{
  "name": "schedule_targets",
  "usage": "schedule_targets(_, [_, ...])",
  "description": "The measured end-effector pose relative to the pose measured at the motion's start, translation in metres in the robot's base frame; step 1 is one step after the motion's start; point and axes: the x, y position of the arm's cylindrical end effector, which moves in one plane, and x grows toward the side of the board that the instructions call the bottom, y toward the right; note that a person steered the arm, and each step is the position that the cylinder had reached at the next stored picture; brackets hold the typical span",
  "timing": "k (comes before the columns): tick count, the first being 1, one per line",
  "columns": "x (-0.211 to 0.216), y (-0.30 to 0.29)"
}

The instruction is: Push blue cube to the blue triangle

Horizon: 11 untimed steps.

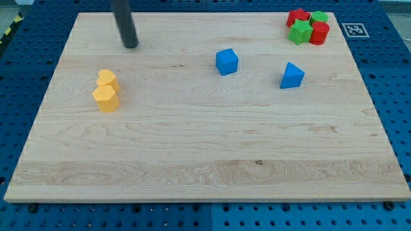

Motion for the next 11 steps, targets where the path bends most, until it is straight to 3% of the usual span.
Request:
schedule_targets(2, [0.009,0.133])
schedule_targets(3, [0.038,0.188])
schedule_targets(4, [0.053,0.207])
schedule_targets(6, [0.057,0.14])
schedule_targets(9, [0.09,0.282])
schedule_targets(10, [0.091,0.288])
schedule_targets(11, [0.099,0.337])
